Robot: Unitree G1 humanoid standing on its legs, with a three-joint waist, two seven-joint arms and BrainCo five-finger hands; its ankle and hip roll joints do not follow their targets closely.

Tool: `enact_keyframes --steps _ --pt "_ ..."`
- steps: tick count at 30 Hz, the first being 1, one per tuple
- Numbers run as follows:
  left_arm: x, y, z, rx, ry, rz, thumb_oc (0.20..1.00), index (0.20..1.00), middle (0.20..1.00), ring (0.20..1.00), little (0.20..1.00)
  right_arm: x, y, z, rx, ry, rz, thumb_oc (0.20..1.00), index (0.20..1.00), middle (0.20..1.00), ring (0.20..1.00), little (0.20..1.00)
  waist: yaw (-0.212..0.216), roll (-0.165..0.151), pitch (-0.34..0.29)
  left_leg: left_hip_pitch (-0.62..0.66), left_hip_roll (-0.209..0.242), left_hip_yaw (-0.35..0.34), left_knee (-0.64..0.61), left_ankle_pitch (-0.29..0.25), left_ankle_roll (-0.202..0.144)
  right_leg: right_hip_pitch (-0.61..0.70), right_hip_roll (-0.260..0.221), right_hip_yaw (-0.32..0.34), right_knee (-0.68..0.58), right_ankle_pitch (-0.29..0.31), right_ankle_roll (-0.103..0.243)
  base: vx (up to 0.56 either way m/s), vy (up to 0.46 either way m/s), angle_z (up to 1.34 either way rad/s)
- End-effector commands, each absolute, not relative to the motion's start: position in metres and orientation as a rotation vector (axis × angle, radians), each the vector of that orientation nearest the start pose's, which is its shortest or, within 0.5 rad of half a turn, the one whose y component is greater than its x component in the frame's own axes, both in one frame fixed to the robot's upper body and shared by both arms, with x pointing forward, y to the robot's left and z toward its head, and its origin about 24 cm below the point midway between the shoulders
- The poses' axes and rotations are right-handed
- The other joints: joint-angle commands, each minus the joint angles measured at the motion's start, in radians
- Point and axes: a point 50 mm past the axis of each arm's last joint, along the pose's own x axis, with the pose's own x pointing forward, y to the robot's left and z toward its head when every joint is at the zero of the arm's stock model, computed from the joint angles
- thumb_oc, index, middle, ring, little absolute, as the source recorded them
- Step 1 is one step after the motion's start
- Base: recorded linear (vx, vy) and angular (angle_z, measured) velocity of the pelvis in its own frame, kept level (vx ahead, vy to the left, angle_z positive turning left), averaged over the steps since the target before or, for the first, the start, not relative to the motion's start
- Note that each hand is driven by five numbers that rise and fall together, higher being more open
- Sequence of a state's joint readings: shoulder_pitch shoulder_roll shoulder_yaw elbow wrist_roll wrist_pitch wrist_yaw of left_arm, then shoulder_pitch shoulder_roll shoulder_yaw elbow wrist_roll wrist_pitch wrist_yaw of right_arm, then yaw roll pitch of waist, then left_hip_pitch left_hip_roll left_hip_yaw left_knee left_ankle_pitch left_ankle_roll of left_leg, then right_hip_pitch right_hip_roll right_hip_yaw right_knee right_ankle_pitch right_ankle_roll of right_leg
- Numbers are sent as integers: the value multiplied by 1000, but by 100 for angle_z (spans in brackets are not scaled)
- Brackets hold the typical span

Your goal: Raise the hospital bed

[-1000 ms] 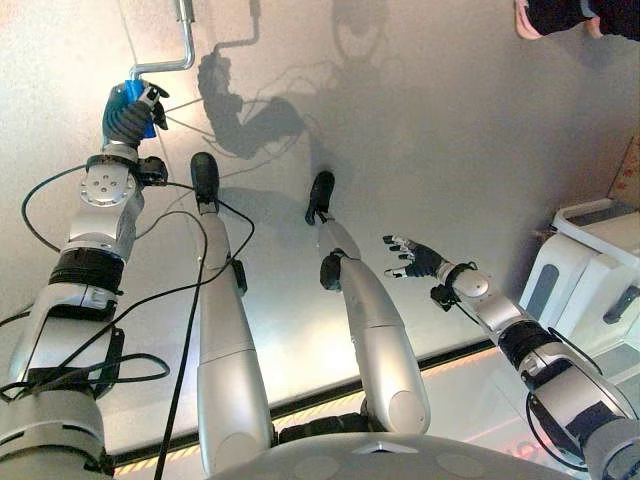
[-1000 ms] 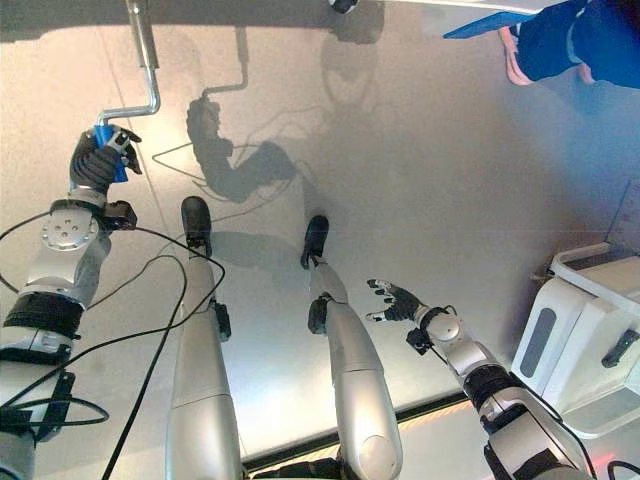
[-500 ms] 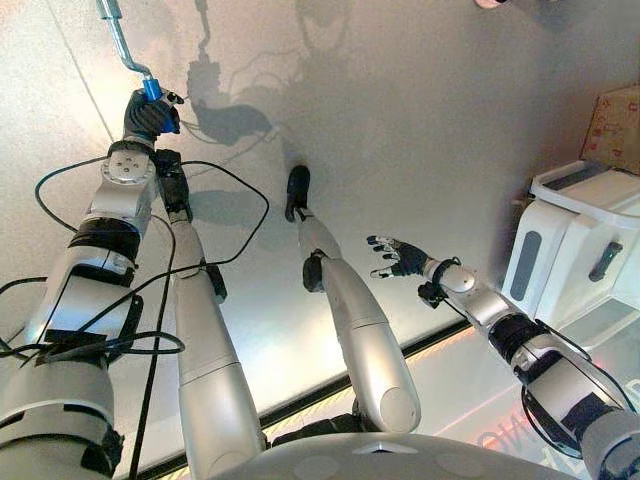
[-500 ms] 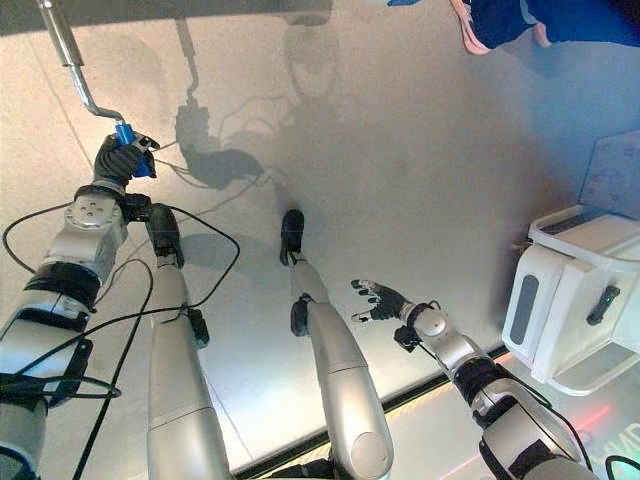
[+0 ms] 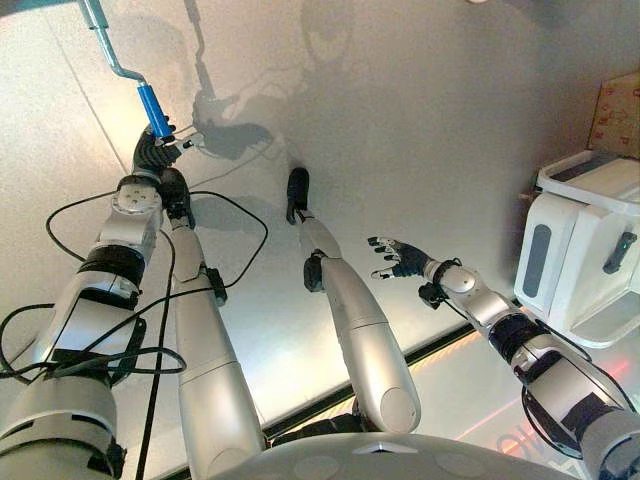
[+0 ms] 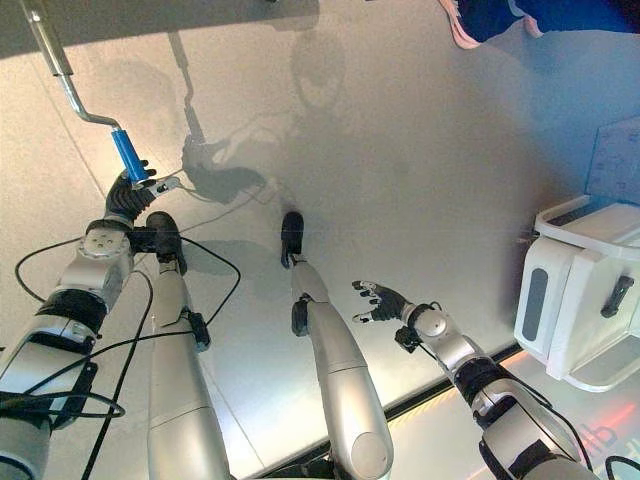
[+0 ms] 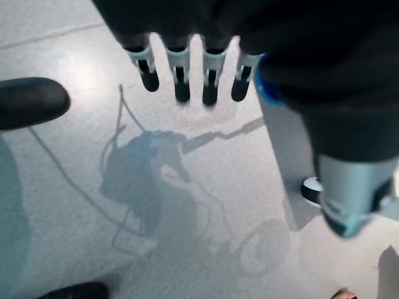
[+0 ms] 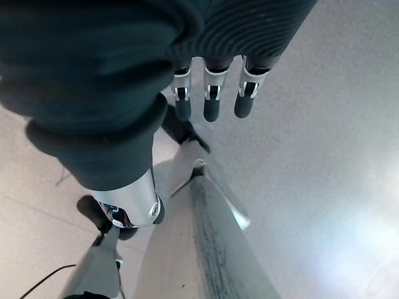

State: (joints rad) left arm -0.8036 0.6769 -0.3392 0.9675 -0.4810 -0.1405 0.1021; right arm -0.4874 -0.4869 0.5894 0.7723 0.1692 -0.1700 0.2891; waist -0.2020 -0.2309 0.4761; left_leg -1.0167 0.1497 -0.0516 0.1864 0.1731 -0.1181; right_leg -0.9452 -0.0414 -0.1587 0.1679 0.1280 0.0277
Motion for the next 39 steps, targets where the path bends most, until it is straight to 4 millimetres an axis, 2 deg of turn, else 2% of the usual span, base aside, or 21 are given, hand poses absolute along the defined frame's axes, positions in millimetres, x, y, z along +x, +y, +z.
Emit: enact_keyframes --steps 1,3,5,6,7,10,14,15,16,17,18,19,20,21,22,25,27,29,30,33,39 --pt "375 292 154 366 -60 246 1000 1000 1000 1000 1000 304 -189 -10 -573 373 567 1000 1000 1000 1000 1000 37 -87 44 40 -58 -4 113 -183 72 31 -49 2 -15 -14 100 -62 -53 2" --pt "371 291 139 356 -20 242 1000 1000 1000 1000 1000 302 -191 -15 -571 395 551 1000 1000 1000 1000 1000 46 -74 44 58 -58 -3 107 -171 67 40 -52 -3 -3 -18 98 -66 -54 0" --pt "371 291 139 356 -20 242 1000 1000 1000 1000 1000 302 -191 -15 -571 396 551 1000 1000 1000 1000 1000 46 -74 44 59 -58 -3 107 -170 67 41 -52 -4 -3 -18 98 -37 -36 -3" --pt "365 289 115 334 44 224 1000 1000 1000 1000 1000 298 -195 -23 -565 429 534 1000 1000 1000 1000 1000 58 -59 44 88 -65 -7 106 -166 67 62 -56 -5 16 -28 95 -57 -52 -4" --pt "361 289 103 345 82 212 1000 1000 1000 1000 1000 295 -196 -26 -566 447 529 1000 1000 1000 1000 1000 63 -50 44 100 -68 -6 110 -168 68 71 -58 -4 25 -32 94 -80 -56 -1" --pt "336 289 47 357 260 169 1000 1000 1000 1000 1000 285 -203 -42 -563 518 496 1000 1000 1000 1000 1000 90 -10 44 177 -78 3 131 -185 72 134 -72 -4 68 -56 88 -47 18 11" --pt "280 289 -36 326 575 150 1000 1000 1000 1000 1000 267 -212 -64 -571 630 460 1000 1000 1000 1000 1000 129 45 44 344 -92 13 123 -204 74 299 -91 -5 80 -84 87 -6 51 11" --pt "280 289 -36 326 576 150 1000 1000 1000 1000 1000 267 -212 -65 -572 631 460 1000 1000 1000 1000 1000 129 45 44 348 -92 14 121 -204 74 302 -91 -5 78 -84 87 37 58 11" --pt "260 286 -58 320 671 146 1000 1000 1000 1000 1000 259 -214 -73 -565 673 445 1000 1000 1000 1000 1000 139 60 41 403 -93 16 114 -209 73 357 -92 -4 77 -88 90 74 88 12" --pt "222 285 -89 263 805 161 1000 1000 1000 1000 1000 238 -220 -91 -563 762 439 1000 1000 1000 1000 1000 156 88 -9 484 -102 27 75 -183 81 436 -97 -12 51 -74 85 131 91 12" --pt "198 282 -105 242 881 148 1000 1000 1000 1000 1000 225 -225 -99 -548 811 427 1000 1000 1000 1000 1000 164 99 -37 530 -103 28 55 -184 81 492 -94 -16 31 -76 88 107 59 4" --pt "198 282 -105 242 882 148 1000 1000 1000 1000 1000 225 -225 -99 -548 811 427 1000 1000 1000 1000 1000 164 99 -36 533 -103 28 53 -184 81 494 -94 -16 30 -76 88 128 14 3" --pt "178 280 -116 228 945 134 1000 1000 1000 1000 1000 214 -230 -106 -536 856 416 1000 1000 1000 1000 1000 174 112 -64 577 -104 26 35 -184 81 540 -91 -16 12 -79 90 69 12 5" --pt "178 280 -116 228 945 134 1000 1000 1000 1000 1000 214 -230 -106 -536 856 416 1000 1000 1000 1000 1000 174 112 -64 577 -104 26 35 -184 81 540 -91 -16 12 -79 90 199 63 9" --pt "139 272 -136 210 1060 92 1000 1000 1000 1000 1000 186 -241 -120 -493 962 373 1000 1000 1000 1000 1000 192 157 -122 677 -102 23 -13 -179 80 644 -93 -32 -21 -92 95 149 55 12" --pt "118 264 -145 205 1125 47 1000 1000 1000 1000 1000 167 -248 -129 -400 1032 293 1000 1000 1000 1000 1000 197 185 -181 776 -97 23 -70 -169 75 741 -91 -43 -70 -101 99 106 44 13" --pt "115 263 -146 197 1126 52 1000 1000 1000 1000 1000 161 -248 -132 -352 1047 257 1000 1000 1000 1000 1000 198 193 -208 806 -93 21 -97 -157 72 771 -90 -50 -88 -99 100 59 24 11" --pt "103 262 -151 165 1161 79 1000 1000 1000 1000 1000 145 -244 -140 -276 1092 229 1000 1000 1000 1000 1000 204 204 -276 892 -78 24 -159 -146 70 847 -80 -54 -132 -102 103 98 16 8" --pt "103 262 -151 165 1161 79 1000 1000 1000 1000 1000 145 -244 -140 -276 1092 229 1000 1000 1000 1000 1000 204 204 -275 892 -78 24 -160 -146 70 848 -80 -54 -132 -102 103 78 -1 3" --pt "84 259 -156 134 1209 100 1000 1000 1000 1000 1000 123 -236 -150 -211 1165 228 1000 1000 1000 1000 1000 213 206 -361 985 -63 35 -233 -133 60 935 -72 -59 -191 -99 110 125 20 0" --pt "77 249 -160 130 1235 67 1000 1000 1000 1000 1000 110 -225 -157 -198 1200 271 1000 1000 1000 1000 1000 210 199 -428 1031 -58 54 -274 -126 50 993 -68 -65 -234 -96 113 54 27 -3"
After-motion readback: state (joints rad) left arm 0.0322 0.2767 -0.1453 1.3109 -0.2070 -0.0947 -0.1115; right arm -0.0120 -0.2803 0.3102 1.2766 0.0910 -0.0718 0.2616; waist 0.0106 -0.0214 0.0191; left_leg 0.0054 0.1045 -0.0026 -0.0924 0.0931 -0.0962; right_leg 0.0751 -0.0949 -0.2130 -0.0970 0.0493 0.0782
